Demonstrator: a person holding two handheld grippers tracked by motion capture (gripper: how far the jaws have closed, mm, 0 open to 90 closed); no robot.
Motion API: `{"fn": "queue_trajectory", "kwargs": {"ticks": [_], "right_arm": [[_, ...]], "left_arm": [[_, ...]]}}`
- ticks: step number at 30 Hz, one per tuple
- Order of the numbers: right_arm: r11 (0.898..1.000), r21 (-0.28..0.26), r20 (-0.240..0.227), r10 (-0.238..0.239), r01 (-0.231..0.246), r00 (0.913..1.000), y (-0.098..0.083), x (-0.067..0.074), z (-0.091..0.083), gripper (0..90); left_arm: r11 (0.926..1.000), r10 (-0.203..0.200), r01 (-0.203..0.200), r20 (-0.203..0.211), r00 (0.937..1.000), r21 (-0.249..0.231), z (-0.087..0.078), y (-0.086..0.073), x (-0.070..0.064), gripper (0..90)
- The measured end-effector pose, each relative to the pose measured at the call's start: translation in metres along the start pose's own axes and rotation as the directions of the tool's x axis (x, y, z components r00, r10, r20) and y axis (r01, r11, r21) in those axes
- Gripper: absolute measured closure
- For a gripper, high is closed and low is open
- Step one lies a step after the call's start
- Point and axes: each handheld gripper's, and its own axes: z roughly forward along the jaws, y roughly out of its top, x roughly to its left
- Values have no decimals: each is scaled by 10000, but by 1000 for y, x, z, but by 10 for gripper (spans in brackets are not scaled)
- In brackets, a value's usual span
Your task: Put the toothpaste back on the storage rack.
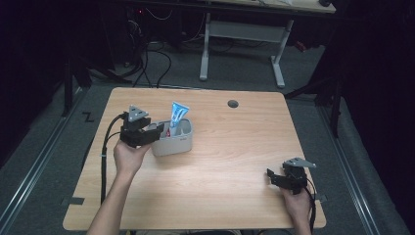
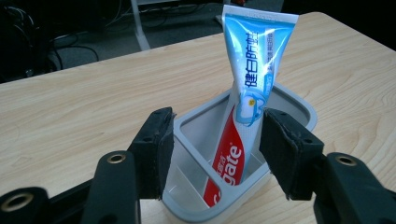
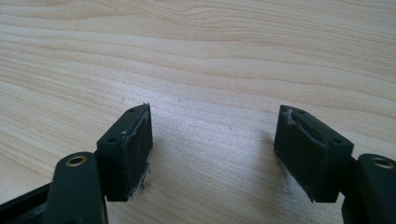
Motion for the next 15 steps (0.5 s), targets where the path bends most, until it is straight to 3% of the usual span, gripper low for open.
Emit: {"fn": "queue_trajectory", "kwargs": {"ticks": [4, 15], "right_arm": [[10000, -2, 5, 5, -5, 10000, 0, 0, 0, 279], [10000, 2, 7, 4, -4, 10000, 0, 0, 0, 279]], "left_arm": [[9999, 105, -103, -186, 9998, 91, -4, -7, 0, 448], [9997, -179, 175, -262, 9995, -181, -16, -15, 4, 445]]}}
